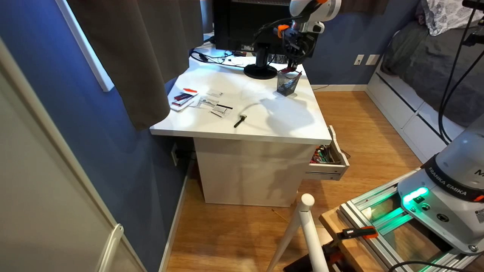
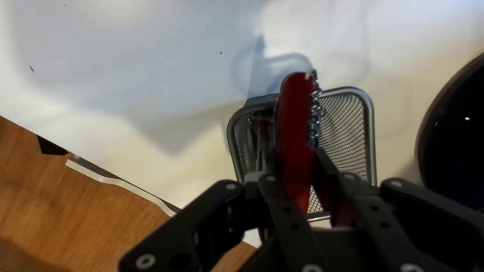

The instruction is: Pick up the red object on the table and put it in the gray basket

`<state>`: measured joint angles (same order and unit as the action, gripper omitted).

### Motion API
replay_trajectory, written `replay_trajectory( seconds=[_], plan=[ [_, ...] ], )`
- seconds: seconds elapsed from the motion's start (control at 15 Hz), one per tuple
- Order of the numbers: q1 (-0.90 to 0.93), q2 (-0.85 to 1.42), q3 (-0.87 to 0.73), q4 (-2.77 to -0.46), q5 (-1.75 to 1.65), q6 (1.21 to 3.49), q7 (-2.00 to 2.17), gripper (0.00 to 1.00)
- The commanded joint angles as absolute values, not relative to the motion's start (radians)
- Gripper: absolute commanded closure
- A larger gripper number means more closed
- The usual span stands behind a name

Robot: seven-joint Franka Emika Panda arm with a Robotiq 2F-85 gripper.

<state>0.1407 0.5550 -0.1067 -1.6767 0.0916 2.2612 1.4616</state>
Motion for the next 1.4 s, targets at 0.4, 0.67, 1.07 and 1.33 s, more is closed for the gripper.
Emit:
replay_trajectory(
  seconds=[0.4, 0.67, 1.07, 1.33],
  plan=[
    [0.14, 0.564, -0.123, -1.686, 0.076, 2.282, 1.662, 0.94],
    [0.154, 0.609, -0.125, -1.644, 0.06, 2.26, 1.71, 0.94],
    [0.147, 0.66, -0.115, -1.585, 0.07, 2.22, 1.74, 0.86],
    [0.137, 0.685, -0.11, -1.562, 0.08, 2.212, 1.733, 0.36]
  ],
)
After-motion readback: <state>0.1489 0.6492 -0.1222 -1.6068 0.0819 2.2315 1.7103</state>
